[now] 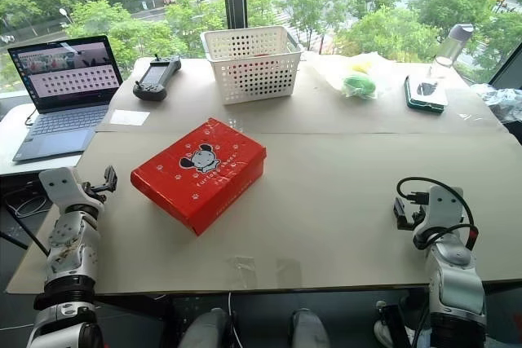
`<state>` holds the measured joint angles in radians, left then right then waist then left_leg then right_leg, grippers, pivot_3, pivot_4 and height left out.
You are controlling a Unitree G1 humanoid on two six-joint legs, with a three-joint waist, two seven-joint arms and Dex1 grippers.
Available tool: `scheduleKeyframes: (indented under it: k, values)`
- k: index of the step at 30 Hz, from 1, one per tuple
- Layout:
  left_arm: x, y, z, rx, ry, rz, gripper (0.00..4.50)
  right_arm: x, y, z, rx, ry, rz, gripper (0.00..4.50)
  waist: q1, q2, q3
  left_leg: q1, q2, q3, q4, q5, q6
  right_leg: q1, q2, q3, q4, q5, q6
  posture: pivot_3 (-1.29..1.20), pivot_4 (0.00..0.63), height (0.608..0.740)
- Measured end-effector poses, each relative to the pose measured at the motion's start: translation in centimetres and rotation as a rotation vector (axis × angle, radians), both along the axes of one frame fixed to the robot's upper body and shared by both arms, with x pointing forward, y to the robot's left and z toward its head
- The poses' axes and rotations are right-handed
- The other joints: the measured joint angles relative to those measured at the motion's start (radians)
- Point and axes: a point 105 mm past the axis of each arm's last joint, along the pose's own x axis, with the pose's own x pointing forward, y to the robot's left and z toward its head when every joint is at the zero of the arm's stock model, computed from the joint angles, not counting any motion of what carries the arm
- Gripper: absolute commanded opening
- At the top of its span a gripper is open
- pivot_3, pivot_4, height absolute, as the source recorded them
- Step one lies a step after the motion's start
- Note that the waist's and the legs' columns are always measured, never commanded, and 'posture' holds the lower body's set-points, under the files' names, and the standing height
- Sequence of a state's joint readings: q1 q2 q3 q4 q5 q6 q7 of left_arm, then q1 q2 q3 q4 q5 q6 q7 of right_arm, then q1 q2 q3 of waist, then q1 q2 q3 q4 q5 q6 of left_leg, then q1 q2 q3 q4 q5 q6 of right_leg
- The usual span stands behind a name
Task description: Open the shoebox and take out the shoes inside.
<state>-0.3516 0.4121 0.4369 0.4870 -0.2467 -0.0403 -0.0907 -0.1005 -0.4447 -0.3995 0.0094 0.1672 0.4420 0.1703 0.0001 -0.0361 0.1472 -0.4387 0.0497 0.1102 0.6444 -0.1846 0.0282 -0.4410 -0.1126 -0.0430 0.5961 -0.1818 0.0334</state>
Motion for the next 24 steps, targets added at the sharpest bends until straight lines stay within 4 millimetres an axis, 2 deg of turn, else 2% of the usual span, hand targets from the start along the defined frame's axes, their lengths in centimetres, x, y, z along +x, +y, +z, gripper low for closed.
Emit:
scheduleKeyframes:
  k: [8,11,14,15,18,20,22,24]
  values:
    - [0.1,-0.2,-0.1,0.000,0.003,-0.014,4.38,0.0,0.3,-0.3,-0.001,0.010,0.009,4.50,-0.001,0.000,0.000,0.000,0.000,0.000,0.000,0.000,0.001,0.000,0.000,0.000,0.001,0.000,0.000,0.00,0.150,0.733]
    - [0.3,-0.7,-0.2,0.006,0.010,-0.058,4.38,0.2,1.3,-0.5,0.007,0.017,0.054,4.50,-0.003,0.000,0.000,0.001,0.000,0.000,0.001,0.001,0.001,0.000,0.000,0.000,0.001,0.000,0.000,0.00,0.150,0.733]
    - [0.8,-1.0,-0.5,0.032,0.052,-0.167,4.50,0.8,3.8,0.1,0.026,0.009,0.168,3.82,-0.009,0.000,0.000,0.001,0.000,0.000,0.001,0.001,0.001,0.000,0.002,0.000,0.002,0.000,-0.001,0.00,0.150,0.733]
    - [1.1,-1.2,-0.4,0.052,0.074,-0.233,4.50,0.9,5.0,0.3,0.038,0.007,0.223,3.43,-0.011,0.000,0.000,0.001,0.000,0.000,0.001,0.001,0.000,0.000,0.002,0.000,0.003,0.000,-0.001,0.00,0.150,0.733]
    - [2.0,-1.8,1.1,0.112,0.100,-0.419,3.75,1.1,8.4,1.1,0.048,0.023,0.403,2.38,-0.012,0.000,0.000,0.001,0.001,0.000,0.001,0.001,-0.001,-0.001,0.003,-0.001,0.005,-0.001,-0.004,0.00,0.150,0.733]
    - [2.5,-2.1,2.5,0.159,0.124,-0.554,3.02,1.1,11.0,1.7,0.040,0.052,0.555,1.69,-0.013,0.000,0.000,0.002,0.001,-0.001,0.002,0.001,-0.001,-0.001,0.003,-0.001,0.006,-0.002,-0.004,0.00,0.150,0.733]
    - [2.8,-2.5,3.4,0.226,0.173,-0.679,2.42,1.0,14.1,2.4,0.033,0.082,0.723,1.11,-0.016,0.000,0.000,0.002,0.001,-0.001,0.002,0.001,-0.001,-0.001,0.003,0.000,0.006,-0.002,-0.005,0.00,0.150,0.733]
    - [3.1,-3.2,4.4,0.303,0.235,-0.809,1.62,0.3,18.2,3.1,0.015,0.113,0.944,0.29,-0.016,0.000,0.000,0.002,0.001,-0.002,0.002,0.001,-0.001,-0.001,0.003,0.000,0.006,-0.002,-0.005,0.00,0.150,0.733]
